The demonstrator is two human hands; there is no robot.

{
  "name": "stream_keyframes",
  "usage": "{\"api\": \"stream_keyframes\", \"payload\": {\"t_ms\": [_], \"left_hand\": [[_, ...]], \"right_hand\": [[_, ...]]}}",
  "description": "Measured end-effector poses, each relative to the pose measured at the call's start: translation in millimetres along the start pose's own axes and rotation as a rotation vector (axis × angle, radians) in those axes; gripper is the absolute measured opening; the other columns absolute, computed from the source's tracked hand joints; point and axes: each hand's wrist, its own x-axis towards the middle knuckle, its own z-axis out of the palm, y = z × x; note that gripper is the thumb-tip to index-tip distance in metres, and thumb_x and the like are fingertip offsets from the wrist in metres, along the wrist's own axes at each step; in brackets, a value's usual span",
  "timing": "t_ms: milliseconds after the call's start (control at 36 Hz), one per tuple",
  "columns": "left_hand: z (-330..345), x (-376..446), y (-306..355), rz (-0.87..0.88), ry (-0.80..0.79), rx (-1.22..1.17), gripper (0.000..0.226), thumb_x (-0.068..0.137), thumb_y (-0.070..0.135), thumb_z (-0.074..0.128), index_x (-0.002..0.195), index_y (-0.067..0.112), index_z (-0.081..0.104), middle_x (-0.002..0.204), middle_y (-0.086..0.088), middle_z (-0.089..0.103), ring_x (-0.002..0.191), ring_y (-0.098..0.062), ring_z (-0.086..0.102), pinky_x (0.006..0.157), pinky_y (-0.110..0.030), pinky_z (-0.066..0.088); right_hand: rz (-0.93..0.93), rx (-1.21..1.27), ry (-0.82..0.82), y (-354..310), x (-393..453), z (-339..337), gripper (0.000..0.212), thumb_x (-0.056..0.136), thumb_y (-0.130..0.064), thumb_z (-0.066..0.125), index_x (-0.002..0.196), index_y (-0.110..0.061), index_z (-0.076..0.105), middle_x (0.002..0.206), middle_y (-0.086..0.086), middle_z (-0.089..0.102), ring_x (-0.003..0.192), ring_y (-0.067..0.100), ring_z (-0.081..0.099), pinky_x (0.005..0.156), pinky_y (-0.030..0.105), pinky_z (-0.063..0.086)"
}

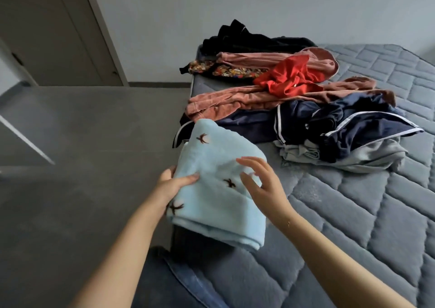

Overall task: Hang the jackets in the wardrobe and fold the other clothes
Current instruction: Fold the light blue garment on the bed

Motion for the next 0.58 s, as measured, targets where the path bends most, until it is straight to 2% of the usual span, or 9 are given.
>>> {"api": "stream_keyframes", "payload": {"t_ms": [56, 111, 222, 250, 306, 417, 472, 528, 583], "left_hand": [[-7, 9, -1, 0.048, 0.016, 0.095, 0.056, 0.076, 0.019, 0.08, 0.126, 0.011, 0.055, 0.107, -0.005, 0.068, 0.09, -0.023, 0.067, 0.068, -0.033, 0.056], [-11, 14, -6, 0.108, 0.057, 0.235, 0.055, 0.082, 0.014, 0.075, 0.131, 0.011, 0.049, 0.117, -0.005, 0.062, 0.099, -0.022, 0.061, 0.073, -0.033, 0.05], [-2, 13, -13, 0.507, 0.295, 0.97, 0.054, 0.09, 0.007, 0.059, 0.142, 0.014, 0.044, 0.151, -0.009, 0.035, 0.129, -0.03, 0.044, 0.103, -0.042, 0.038], [3, 13, -15, 0.622, 0.298, 1.021, 0.052, 0.091, 0.012, 0.058, 0.142, 0.017, 0.045, 0.153, -0.008, 0.033, 0.132, -0.031, 0.041, 0.105, -0.045, 0.037], [11, 20, -24, 0.638, 0.199, 1.105, 0.053, 0.096, 0.035, 0.051, 0.147, 0.026, 0.038, 0.159, -0.007, 0.022, 0.142, -0.03, 0.027, 0.112, -0.048, 0.028], [-1, 43, -73, 0.486, 0.083, 1.358, 0.064, 0.087, 0.07, 0.0, 0.143, 0.046, -0.021, 0.153, 0.01, -0.033, 0.145, -0.021, -0.025, 0.119, -0.051, 0.007], [-7, 48, -85, 0.529, 0.093, 1.306, 0.069, 0.08, 0.075, -0.012, 0.143, 0.046, -0.015, 0.155, 0.01, -0.028, 0.142, -0.02, -0.025, 0.118, -0.048, 0.012], [-8, 53, -85, 0.547, 0.083, 1.234, 0.075, 0.08, 0.077, -0.011, 0.147, 0.044, -0.003, 0.159, 0.009, -0.016, 0.143, -0.019, -0.019, 0.116, -0.048, 0.015], [-7, 57, -82, 0.531, 0.053, 1.211, 0.074, 0.078, 0.079, -0.011, 0.145, 0.047, -0.007, 0.157, 0.013, -0.02, 0.142, -0.016, -0.021, 0.117, -0.046, 0.013]], "right_hand": [[-0.15, -0.306, 0.035, 12, 8, 4, 0.043, 0.093, -0.021, 0.062, 0.134, -0.023, 0.054, 0.146, -0.001, 0.043, 0.136, 0.014, 0.033, 0.111, 0.024, 0.025], [-0.067, -0.403, -0.098, 21, 14, 15, 0.057, 0.093, -0.039, 0.058, 0.146, -0.034, 0.037, 0.159, -0.005, 0.02, 0.147, 0.018, 0.009, 0.119, 0.043, 0.011], [-0.029, -0.673, -0.275, 44, 19, 51, 0.068, 0.09, -0.069, 0.032, 0.148, -0.052, -0.001, 0.156, -0.018, -0.024, 0.143, 0.016, -0.028, 0.113, 0.054, -0.012], [-0.024, -0.695, -0.26, 48, 20, 58, 0.068, 0.088, -0.072, 0.026, 0.147, -0.054, -0.003, 0.156, -0.017, -0.025, 0.143, 0.016, -0.029, 0.112, 0.055, -0.013], [-0.011, -0.722, -0.225, 57, 23, 66, 0.066, 0.086, -0.074, 0.016, 0.146, -0.055, -0.005, 0.157, -0.018, -0.023, 0.143, 0.014, -0.029, 0.112, 0.056, -0.014], [-0.041, -0.734, -0.23, 76, 29, 66, 0.061, 0.089, -0.072, 0.01, 0.145, -0.056, -0.006, 0.157, -0.021, -0.016, 0.143, 0.008, -0.027, 0.113, 0.055, -0.018], [-0.057, -0.739, -0.254, 83, 36, 65, 0.061, 0.089, -0.073, 0.009, 0.145, -0.055, -0.006, 0.157, -0.021, -0.013, 0.143, 0.006, -0.026, 0.113, 0.055, -0.02], [-0.05, -0.735, -0.262, 85, 42, 65, 0.062, 0.088, -0.073, 0.01, 0.145, -0.054, -0.006, 0.158, -0.02, -0.009, 0.143, 0.006, -0.024, 0.112, 0.055, -0.02], [-0.041, -0.722, -0.273, 85, 45, 64, 0.063, 0.088, -0.074, 0.011, 0.145, -0.053, -0.006, 0.156, -0.022, -0.009, 0.143, 0.006, -0.023, 0.112, 0.054, -0.021]]}}
